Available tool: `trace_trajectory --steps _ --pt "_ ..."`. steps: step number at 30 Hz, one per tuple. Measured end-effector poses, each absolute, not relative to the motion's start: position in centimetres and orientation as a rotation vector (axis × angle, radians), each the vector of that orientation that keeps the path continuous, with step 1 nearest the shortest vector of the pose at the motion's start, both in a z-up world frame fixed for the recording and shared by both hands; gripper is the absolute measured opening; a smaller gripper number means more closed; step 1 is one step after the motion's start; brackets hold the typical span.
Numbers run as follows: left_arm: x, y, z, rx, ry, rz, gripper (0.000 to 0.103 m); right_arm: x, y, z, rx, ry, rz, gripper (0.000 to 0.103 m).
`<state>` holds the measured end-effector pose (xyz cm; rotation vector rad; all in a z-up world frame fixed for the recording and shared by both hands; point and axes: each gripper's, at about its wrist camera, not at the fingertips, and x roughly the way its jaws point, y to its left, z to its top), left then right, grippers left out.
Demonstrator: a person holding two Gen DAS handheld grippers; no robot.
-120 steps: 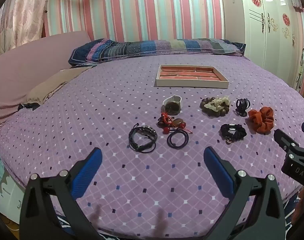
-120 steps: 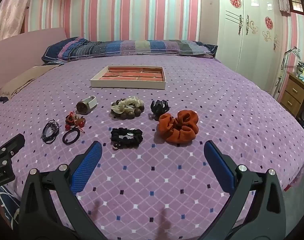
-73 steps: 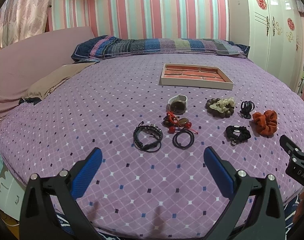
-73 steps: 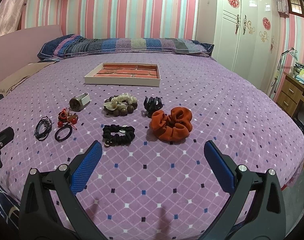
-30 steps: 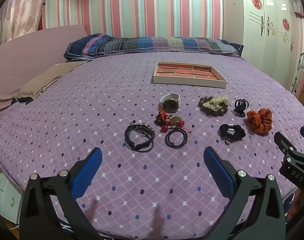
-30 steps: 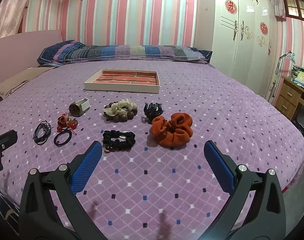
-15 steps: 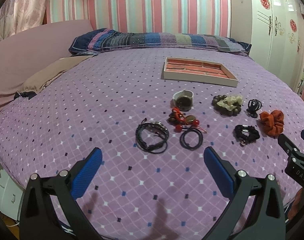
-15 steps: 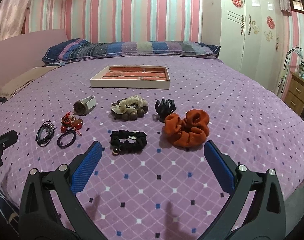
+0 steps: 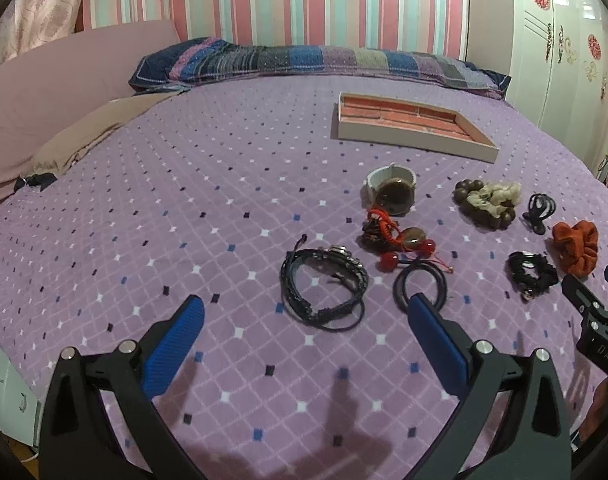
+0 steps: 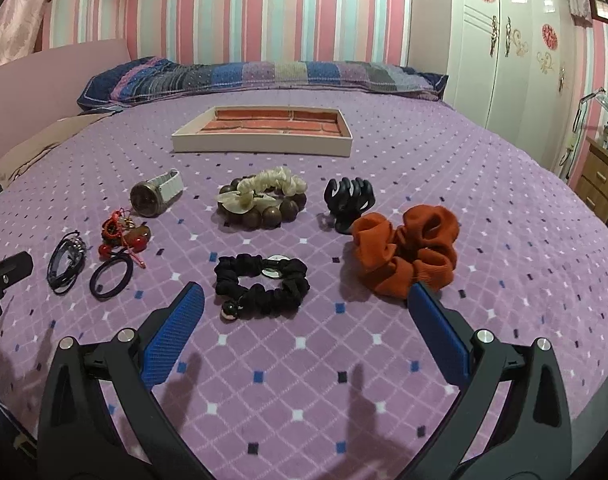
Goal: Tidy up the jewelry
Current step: 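Close left gripper on black braided bracelet while right gripper grasps black scrunchie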
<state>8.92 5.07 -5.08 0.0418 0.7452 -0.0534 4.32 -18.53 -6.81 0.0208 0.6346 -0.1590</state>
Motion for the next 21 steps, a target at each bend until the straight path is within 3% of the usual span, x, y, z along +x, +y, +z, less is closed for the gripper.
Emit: trace_trajectory --steps 5,21 --pt "10.6 5.8 -6.2 0.043 0.759 -0.048 0.099 5.8 -18.7 -7.6 0.039 0.646 -0.166 0.097" --pt "14.4 7.8 -9.3 0.003 0.81 -0.07 0.098 8.2 -18.5 -10.0 0.059 0.675 -0.163 0.072"
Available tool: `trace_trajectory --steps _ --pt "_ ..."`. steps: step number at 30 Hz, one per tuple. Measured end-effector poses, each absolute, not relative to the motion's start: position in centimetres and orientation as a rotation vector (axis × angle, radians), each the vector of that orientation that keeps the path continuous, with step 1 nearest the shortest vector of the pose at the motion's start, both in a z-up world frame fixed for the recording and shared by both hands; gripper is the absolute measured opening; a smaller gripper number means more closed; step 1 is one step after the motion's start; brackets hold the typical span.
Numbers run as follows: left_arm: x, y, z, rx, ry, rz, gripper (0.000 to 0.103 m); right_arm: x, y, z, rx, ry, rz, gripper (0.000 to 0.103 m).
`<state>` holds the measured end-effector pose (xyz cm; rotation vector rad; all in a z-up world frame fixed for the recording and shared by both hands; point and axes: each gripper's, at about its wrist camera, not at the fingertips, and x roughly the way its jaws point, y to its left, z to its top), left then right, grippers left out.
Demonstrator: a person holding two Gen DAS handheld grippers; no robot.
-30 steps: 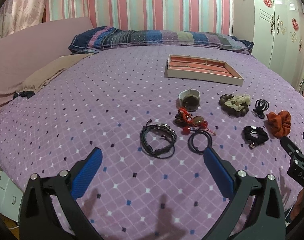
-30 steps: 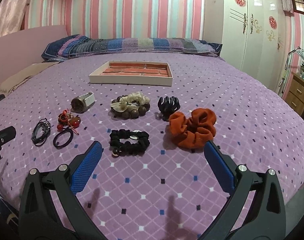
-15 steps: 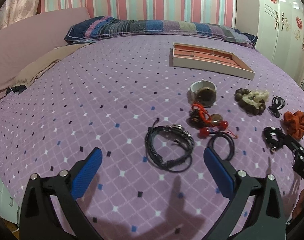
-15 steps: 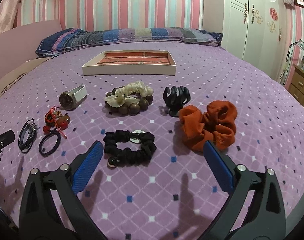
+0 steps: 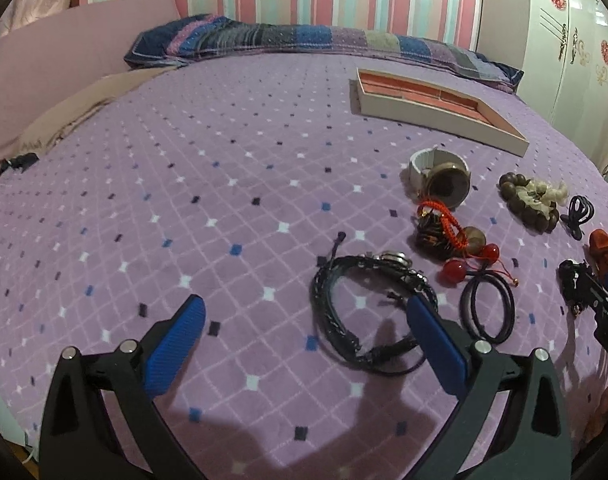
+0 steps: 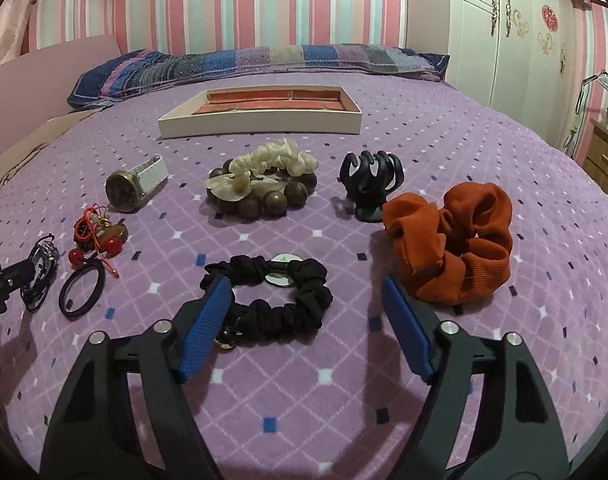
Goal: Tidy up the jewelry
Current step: 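Close left gripper on black braided bracelet while right gripper grasps black scrunchie, then carry the bracelet in left gripper to the tray while right carries the scrunchie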
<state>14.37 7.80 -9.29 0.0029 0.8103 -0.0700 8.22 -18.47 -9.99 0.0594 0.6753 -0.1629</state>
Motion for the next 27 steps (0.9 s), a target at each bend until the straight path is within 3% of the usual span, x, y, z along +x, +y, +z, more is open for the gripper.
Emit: trace_trajectory --steps 3,6,9,12,21,27 --pt "15.2 7.8 -9.8 -0.011 0.834 -0.094 0.086 8.4 -18.5 -10.0 0.062 0.679 -0.16 0.069" --pt "15.8 7.7 -9.9 -0.012 0.845 -0.106 0.084 8.8 -18.7 -10.1 0.067 0.689 -0.156 0.066" --pt "16.0 7.4 -9.7 0.0 0.852 -0.117 0.074 8.9 -18.8 -10.0 0.067 0.695 -0.149 0.061" --pt "16.2 7.1 -9.7 0.022 0.867 -0.116 0.07 9.2 -18.9 -10.1 0.073 0.704 -0.146 0.055" --pt "16.5 7.1 -9.6 0.015 0.883 -0.135 0.028 9.8 -19.0 -10.6 0.095 0.735 -0.109 0.035" --pt "16.6 6.8 -9.5 0.01 0.893 -0.161 0.018 9.8 -18.8 -10.8 0.097 0.739 -0.088 0.025"
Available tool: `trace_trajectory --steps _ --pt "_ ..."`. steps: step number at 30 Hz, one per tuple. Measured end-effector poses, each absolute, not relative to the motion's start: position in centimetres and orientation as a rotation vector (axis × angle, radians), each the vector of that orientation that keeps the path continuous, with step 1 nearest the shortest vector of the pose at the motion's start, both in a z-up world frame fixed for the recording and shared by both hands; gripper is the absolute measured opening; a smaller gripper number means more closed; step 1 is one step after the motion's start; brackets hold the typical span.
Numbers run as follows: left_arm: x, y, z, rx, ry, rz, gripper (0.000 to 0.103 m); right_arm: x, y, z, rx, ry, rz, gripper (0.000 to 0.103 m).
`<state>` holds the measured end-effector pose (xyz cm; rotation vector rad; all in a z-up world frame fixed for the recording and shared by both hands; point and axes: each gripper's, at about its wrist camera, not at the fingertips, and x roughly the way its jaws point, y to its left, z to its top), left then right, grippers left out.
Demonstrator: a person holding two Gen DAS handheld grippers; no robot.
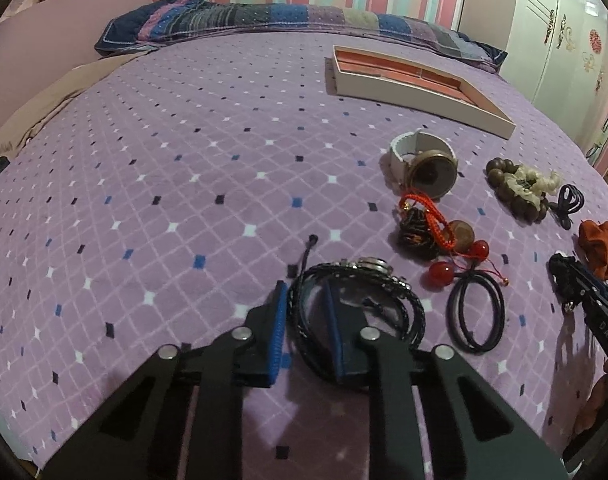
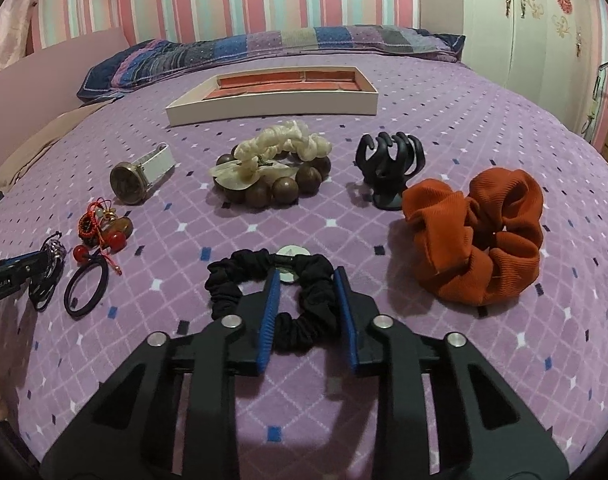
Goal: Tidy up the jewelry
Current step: 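Carry the bracelet in left gripper to the tray while right carries the scrunchie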
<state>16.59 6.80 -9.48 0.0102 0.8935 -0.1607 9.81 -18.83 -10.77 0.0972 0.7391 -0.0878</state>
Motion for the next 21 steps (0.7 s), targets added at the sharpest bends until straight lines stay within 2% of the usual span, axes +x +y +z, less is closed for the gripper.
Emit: trace_trajectory --steps 7,21 --pt "16.4 6.7 -9.2 0.005 0.894 -0.162 0.009 9.8 -18.8 -10.8 0.1 0.737 -0.064 0.017" --pt "15.0 6.7 -7.8 0.017 0.846 -0.136 0.008 8.6 -18.7 -9.5 0.081 0.688 -0.053 0.013"
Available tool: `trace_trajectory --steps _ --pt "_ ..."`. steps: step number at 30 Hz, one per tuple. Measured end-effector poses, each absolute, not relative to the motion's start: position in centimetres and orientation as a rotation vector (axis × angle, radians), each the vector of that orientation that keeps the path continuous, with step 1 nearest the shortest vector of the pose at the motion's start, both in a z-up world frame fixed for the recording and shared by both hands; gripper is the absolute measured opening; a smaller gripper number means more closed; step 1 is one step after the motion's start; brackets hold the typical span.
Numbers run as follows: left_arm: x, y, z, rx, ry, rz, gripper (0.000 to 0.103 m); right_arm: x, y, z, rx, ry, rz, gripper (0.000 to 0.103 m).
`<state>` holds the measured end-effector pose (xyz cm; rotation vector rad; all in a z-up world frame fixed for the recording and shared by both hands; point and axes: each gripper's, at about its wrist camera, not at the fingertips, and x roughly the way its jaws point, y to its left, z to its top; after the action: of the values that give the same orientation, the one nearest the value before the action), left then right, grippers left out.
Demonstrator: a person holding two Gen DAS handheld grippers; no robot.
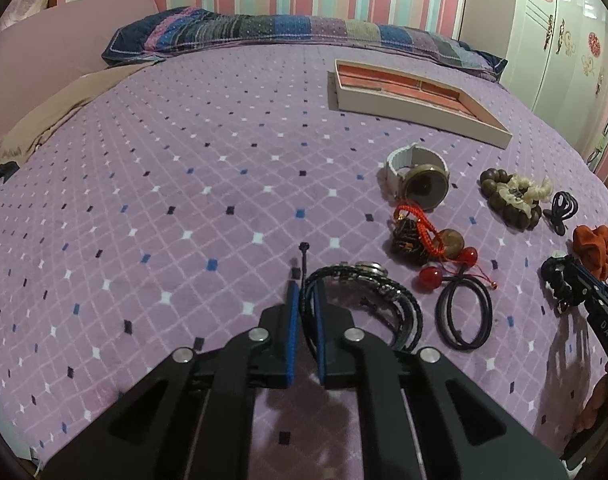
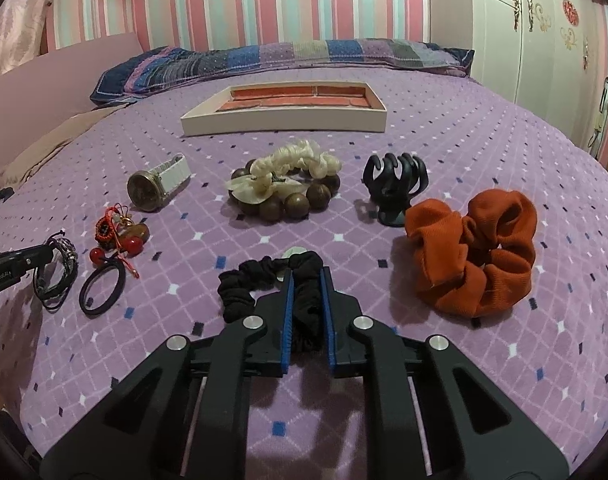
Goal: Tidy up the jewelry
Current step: 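Carry the bracelet in left gripper to the tray while right carries the scrunchie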
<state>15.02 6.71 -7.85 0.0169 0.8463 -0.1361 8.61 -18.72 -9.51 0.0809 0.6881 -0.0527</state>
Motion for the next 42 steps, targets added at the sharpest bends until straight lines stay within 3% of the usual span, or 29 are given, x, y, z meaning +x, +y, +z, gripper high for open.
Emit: trace_trajectory --steps 24,33,42 --pt "18.9 3.4 0.9 0.029 0.713 -0.181 0.008 13.3 -21.6 -2.3 0.144 0.573 -0.008 0.013" --pt "26.4 0.6 5.2 -0.001 0.672 -0.249 0.008 20.8 -24.6 2.4 0.183 0.53 0.0 0.013" --pt "40.9 -3.7 6.0 0.031 0.699 -0.256 0.008 34.6 -27.7 4.6 0.098 0.541 -0.047 0.013"
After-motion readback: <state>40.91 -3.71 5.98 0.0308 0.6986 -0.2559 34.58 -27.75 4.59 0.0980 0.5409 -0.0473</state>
